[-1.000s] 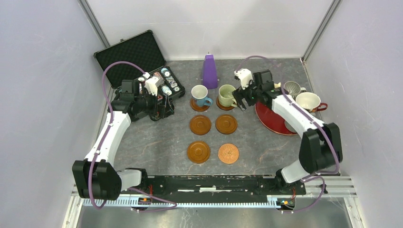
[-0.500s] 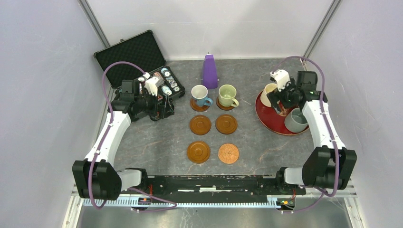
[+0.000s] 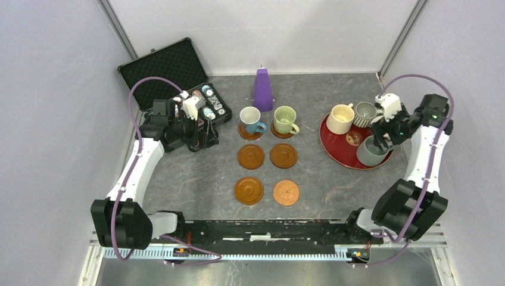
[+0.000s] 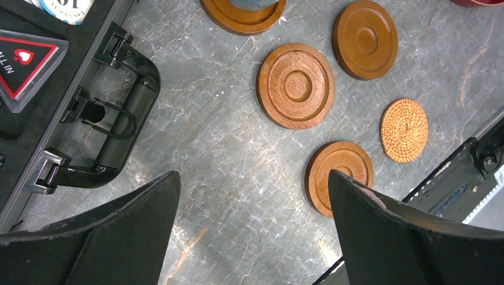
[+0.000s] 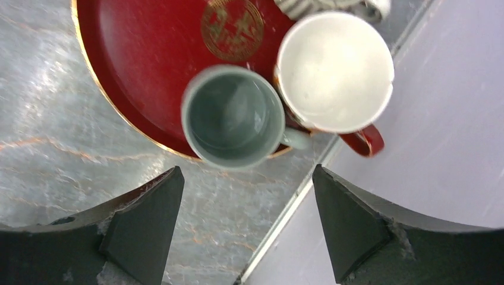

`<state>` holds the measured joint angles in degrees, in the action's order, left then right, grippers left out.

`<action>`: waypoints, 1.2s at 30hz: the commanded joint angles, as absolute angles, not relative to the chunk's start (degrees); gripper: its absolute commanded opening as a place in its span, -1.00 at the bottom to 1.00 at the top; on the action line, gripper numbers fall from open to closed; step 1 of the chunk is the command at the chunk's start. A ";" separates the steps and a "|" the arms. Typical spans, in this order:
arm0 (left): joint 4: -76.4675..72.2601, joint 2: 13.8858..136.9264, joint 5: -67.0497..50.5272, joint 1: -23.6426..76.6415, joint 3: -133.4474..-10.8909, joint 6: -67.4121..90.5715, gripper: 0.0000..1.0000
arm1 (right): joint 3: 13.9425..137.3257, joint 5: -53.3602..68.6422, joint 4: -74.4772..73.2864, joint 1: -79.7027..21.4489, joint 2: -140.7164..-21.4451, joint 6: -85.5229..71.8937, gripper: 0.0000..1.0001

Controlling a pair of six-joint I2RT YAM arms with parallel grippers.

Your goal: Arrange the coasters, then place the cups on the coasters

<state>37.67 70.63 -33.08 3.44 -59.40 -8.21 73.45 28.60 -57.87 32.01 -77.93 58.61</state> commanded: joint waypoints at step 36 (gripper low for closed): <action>36.96 71.70 -32.25 3.07 -61.69 -9.30 1.00 | 58.62 29.31 -41.51 36.26 -85.93 57.99 0.02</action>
